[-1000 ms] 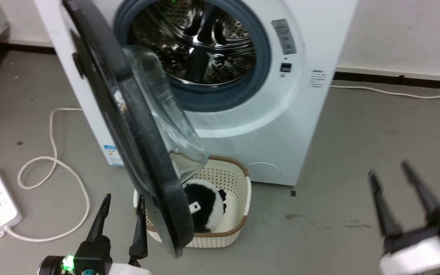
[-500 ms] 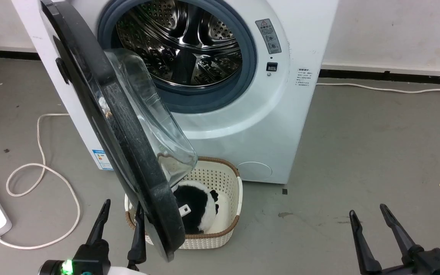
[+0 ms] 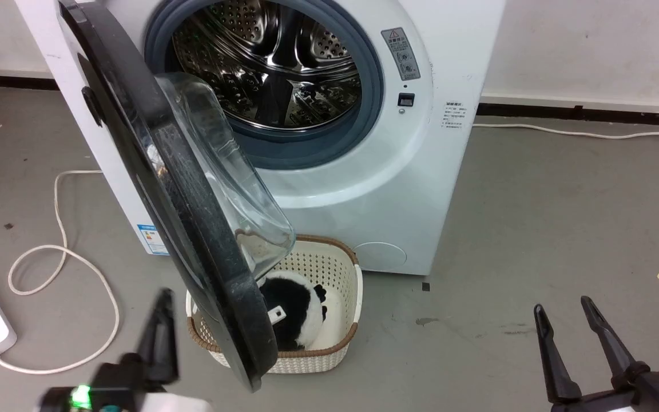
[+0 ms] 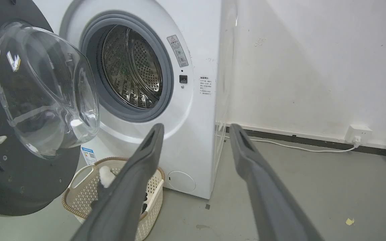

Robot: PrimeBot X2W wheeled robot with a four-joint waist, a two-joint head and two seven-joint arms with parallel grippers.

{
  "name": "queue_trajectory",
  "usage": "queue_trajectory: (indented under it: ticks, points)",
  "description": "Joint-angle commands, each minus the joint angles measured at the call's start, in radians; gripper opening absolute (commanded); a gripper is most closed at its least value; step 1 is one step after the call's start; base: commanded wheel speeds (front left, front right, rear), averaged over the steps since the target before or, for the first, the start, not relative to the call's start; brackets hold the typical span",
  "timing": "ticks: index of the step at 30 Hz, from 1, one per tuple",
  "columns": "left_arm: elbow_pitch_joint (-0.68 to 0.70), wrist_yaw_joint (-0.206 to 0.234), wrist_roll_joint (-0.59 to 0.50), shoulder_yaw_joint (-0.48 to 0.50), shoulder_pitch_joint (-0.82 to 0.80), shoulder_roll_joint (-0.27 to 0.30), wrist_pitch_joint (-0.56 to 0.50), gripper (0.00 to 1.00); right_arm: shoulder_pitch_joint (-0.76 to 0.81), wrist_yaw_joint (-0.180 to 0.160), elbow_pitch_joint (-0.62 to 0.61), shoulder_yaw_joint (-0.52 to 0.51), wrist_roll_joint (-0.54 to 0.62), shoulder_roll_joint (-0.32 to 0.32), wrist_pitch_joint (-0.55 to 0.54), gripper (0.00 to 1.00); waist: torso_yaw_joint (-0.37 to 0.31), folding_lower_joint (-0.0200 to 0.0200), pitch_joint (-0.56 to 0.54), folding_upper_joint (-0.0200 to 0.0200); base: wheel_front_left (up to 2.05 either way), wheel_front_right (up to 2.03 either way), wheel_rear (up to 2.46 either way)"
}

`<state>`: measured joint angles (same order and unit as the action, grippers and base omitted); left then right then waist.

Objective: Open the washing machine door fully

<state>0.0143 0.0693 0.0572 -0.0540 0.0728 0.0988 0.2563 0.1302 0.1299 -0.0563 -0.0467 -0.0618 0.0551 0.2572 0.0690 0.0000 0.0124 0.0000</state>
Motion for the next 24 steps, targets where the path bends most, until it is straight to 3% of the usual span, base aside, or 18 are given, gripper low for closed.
queue_trajectory:
  ticks: [1,9,14,19,24]
  points:
    - [0.022,0.011,0.006,0.016,-0.001,-0.007,0.006,0.00,-0.021,0.001,-0.007,-0.001,-0.004,-0.005,0.004,1.00,0.000,0.0000,-0.002,0.0000,0.00,0.00,0.00]
    - [0.216,0.050,0.015,0.103,-0.066,-0.011,0.006,0.00,-0.027,0.001,-0.007,0.016,-0.003,-0.005,0.004,1.00,-0.011,0.0000,-0.017,0.0000,0.00,0.00,0.00]
    - [0.353,0.032,0.022,0.130,-0.159,-0.004,0.006,0.00,-0.032,0.001,-0.013,0.019,0.007,-0.005,0.004,1.00,-0.019,0.0000,-0.015,0.0000,0.00,0.00,0.00]
    - [0.437,0.014,-0.002,0.094,-0.210,0.001,0.006,0.00,-0.028,0.001,-0.012,0.020,0.005,-0.005,0.004,1.00,-0.028,0.0000,-0.014,0.0000,0.00,0.00,0.00]
    - [0.467,-0.014,-0.038,-0.015,-0.205,-0.005,-0.046,0.00,-0.024,0.001,-0.011,0.020,-0.001,-0.005,0.004,1.00,-0.032,0.0000,-0.013,0.0000,0.00,0.00,0.00]
